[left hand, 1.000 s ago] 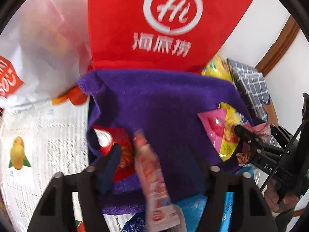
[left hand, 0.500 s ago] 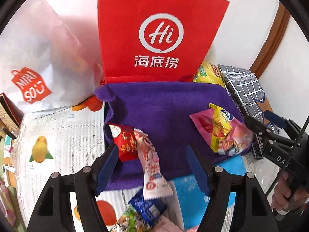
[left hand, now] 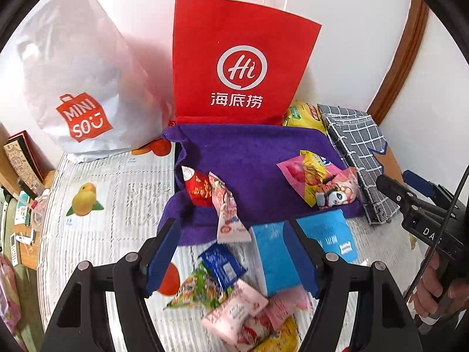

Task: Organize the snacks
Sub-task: 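Withdraw both grippers from the towel back toward the snack pile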

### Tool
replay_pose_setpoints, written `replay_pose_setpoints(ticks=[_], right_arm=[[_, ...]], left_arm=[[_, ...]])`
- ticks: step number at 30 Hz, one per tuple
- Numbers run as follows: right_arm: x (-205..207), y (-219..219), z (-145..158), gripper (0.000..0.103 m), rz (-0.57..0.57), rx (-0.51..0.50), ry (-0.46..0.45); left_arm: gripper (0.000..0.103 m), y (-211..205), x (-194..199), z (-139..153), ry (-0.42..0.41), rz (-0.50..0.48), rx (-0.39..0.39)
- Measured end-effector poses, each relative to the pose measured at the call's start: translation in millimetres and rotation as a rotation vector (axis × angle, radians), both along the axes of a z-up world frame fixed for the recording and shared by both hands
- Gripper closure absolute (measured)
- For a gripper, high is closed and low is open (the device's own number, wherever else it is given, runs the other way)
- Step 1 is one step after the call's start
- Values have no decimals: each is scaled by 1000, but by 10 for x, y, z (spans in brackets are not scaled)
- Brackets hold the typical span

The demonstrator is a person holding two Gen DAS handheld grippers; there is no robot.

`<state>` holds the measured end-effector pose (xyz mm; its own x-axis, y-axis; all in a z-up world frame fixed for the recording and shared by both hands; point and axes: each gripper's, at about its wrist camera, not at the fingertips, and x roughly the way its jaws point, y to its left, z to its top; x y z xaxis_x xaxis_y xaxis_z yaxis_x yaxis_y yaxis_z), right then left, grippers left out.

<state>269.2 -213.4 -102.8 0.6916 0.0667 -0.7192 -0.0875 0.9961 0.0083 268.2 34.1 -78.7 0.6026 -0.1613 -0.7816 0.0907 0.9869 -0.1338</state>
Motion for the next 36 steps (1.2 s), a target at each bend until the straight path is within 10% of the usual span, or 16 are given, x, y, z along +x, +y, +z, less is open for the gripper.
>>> replay_pose_setpoints(ticks=[36], right_arm=[[-1095, -85, -190, 24, 19, 55, 62]], left_arm=[[32, 108, -1053, 125, -53, 16, 4]])
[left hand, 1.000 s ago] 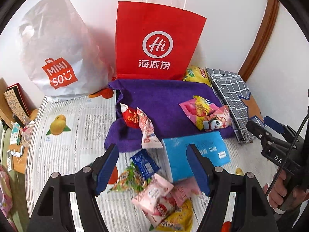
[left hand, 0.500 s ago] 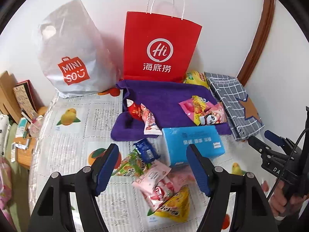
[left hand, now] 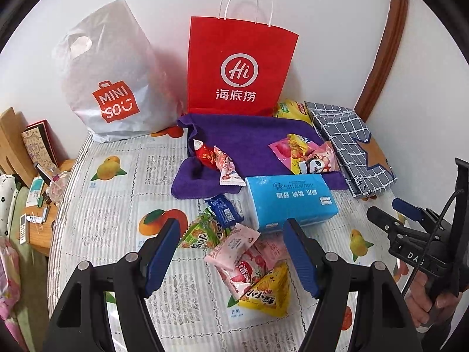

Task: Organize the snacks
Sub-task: 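Withdraw both grippers from the towel back toward the snack pile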

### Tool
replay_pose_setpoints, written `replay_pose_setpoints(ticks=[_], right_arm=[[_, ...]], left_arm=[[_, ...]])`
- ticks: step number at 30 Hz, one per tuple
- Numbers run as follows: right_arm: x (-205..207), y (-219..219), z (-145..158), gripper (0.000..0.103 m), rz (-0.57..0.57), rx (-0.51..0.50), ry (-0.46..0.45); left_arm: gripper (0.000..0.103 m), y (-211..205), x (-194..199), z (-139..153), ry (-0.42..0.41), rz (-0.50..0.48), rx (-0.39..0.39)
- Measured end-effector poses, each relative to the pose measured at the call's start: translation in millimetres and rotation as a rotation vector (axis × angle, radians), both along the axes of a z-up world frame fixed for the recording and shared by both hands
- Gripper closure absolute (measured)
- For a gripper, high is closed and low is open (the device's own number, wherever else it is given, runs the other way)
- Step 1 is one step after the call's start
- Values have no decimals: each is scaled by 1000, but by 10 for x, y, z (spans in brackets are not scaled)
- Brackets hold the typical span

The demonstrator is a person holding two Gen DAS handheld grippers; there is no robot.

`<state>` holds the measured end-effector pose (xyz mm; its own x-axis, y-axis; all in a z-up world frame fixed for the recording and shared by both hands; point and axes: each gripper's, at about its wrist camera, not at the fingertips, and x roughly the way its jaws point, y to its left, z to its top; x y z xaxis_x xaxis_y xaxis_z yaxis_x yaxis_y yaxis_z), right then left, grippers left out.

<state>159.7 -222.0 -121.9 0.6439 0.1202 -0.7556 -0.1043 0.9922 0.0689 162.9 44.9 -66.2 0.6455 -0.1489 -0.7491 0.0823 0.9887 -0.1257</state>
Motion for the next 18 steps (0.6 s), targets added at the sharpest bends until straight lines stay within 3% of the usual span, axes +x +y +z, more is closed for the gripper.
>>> replay_pose_setpoints(ticks=[18], right_arm=[[-14, 156, -173, 31, -3, 34, 35]], left_arm=[[32, 206, -71, -135, 26, 46, 7]])
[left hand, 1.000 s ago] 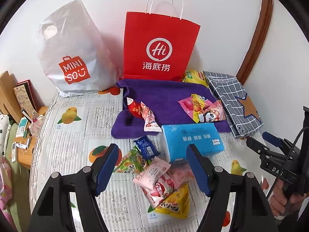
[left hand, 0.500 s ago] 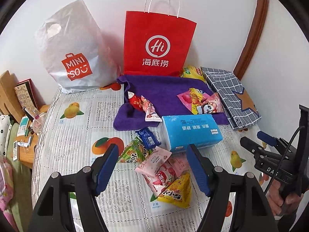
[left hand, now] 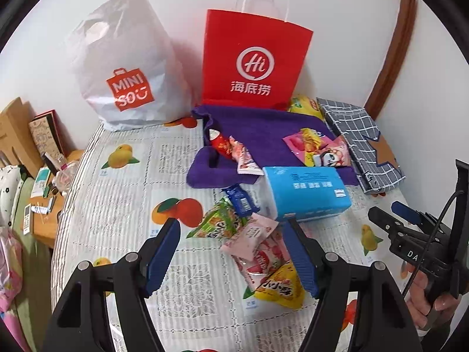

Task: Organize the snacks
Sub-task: 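Withdraw both grippers from the towel back toward the snack pile, then lower the right gripper onto the yellow snack packet and close it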

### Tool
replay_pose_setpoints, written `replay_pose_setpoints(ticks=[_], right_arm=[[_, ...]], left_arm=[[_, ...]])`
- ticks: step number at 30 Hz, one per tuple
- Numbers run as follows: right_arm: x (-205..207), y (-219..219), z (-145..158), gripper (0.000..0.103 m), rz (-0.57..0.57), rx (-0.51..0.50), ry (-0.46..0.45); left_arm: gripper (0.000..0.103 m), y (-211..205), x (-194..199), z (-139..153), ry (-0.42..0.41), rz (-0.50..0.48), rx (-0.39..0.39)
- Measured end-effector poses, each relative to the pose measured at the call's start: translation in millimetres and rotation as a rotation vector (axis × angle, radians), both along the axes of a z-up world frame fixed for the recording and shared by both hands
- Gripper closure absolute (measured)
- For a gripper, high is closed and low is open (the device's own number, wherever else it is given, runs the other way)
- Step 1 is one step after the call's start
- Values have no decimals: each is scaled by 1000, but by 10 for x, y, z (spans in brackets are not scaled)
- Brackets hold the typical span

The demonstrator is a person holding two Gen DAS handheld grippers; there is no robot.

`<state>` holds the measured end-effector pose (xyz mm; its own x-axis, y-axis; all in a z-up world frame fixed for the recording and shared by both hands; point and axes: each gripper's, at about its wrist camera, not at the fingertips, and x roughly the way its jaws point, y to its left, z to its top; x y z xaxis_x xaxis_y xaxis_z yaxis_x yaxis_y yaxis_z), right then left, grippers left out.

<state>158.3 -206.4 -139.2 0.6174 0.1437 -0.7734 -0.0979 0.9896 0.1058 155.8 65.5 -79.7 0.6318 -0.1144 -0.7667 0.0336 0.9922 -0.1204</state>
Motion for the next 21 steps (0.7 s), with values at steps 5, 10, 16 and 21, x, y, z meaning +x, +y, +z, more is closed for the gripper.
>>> replay_pose_setpoints(ticks=[5, 10, 16, 21], right_arm=[[11, 120, -98, 34, 15, 5, 25], [-4, 367, -212, 35, 68, 35, 56], [-68, 678, -317, 35, 129, 58, 85], [-152, 839, -461, 36, 159, 48, 112]], left_arm=[[32, 150, 9, -120, 25, 31, -9], [32, 338, 27, -254, 61, 64, -24], [32, 481, 9, -348, 72, 79, -30], [32, 590, -26, -415, 82, 91, -37]])
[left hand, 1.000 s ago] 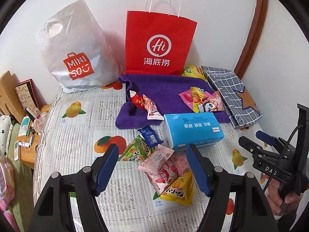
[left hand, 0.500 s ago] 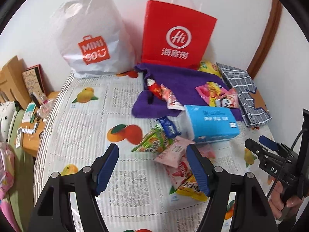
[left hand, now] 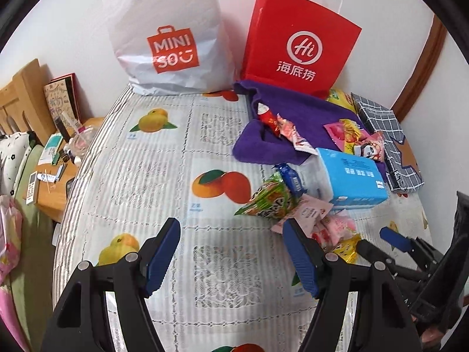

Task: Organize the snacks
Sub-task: 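Lower the right gripper onto the yellow snack packet and close it, then lift the yellow packet with the right gripper while the left gripper lowers toward the green chip bag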

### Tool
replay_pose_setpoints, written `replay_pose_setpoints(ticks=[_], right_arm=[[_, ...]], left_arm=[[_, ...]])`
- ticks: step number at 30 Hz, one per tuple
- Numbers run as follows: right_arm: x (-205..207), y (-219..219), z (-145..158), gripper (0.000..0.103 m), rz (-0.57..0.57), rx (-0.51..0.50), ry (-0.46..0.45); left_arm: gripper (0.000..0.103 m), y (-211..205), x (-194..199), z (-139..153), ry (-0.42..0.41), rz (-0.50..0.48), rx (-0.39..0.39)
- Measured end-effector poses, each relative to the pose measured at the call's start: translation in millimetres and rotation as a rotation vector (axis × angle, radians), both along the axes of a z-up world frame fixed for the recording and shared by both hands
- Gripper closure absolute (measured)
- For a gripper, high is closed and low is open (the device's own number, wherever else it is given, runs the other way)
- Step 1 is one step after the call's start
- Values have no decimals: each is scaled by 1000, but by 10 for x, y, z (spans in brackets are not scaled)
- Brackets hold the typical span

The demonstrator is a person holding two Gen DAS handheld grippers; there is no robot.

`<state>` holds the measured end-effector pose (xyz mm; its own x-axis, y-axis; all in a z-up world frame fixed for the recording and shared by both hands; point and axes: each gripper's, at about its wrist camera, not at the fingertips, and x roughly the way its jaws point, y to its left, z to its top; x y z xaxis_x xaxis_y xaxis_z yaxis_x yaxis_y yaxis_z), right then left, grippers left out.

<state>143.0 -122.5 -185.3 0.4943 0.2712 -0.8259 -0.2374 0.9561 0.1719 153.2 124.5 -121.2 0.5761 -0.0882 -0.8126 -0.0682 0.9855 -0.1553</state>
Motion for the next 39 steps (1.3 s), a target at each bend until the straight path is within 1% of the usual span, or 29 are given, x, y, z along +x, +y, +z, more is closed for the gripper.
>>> replay_pose_setpoints(ticks=[4, 10, 12, 18, 19, 20, 21, 23, 24, 30, 32, 35, 37, 39], right_arm=[[-50, 80, -110, 36, 17, 13, 43], [-107, 232, -241, 36, 53, -20, 72], [-117, 258, -277, 36, 58, -40, 69], [-77, 282, -380, 37, 54, -28, 95], [-69, 288, -396, 40, 56, -26, 98], [-68, 287, -402, 45, 59, -21, 100], [-69, 278, -405, 45, 61, -16, 101], [-81, 258, -397, 54, 70, -9, 93], [-90, 241, -385, 54, 74, -8, 90], [-142, 8, -244, 55, 60, 17, 52], [-158, -139, -188, 55, 46, 15, 34], [-139, -350, -193, 55, 16, -15, 31], [-100, -535, -233, 55, -15, -53, 35], [-41, -696, -277, 55, -40, -66, 50]], left_arm=[[32, 50, -13, -51, 8, 5, -12], [32, 50, -47, -80, 11, 1, -11], [32, 51, -58, -84, 14, 2, -7], [32, 105, -95, -91, 18, 14, 8], [32, 114, -98, -94, 20, 19, 11], [32, 121, -97, -94, 21, 23, 12], [32, 123, -96, -98, 24, 25, 13], [32, 114, -95, -104, 30, 26, 22], [32, 103, -98, -105, 32, 25, 30], [32, 12, -82, -130, 44, 23, 49], [32, -33, -68, -157, 53, 20, 50], [32, -105, -39, -182, 64, 15, 50], [32, -154, -13, -183, 66, 13, 48], [32, -218, 22, -180, 66, 6, 48]])
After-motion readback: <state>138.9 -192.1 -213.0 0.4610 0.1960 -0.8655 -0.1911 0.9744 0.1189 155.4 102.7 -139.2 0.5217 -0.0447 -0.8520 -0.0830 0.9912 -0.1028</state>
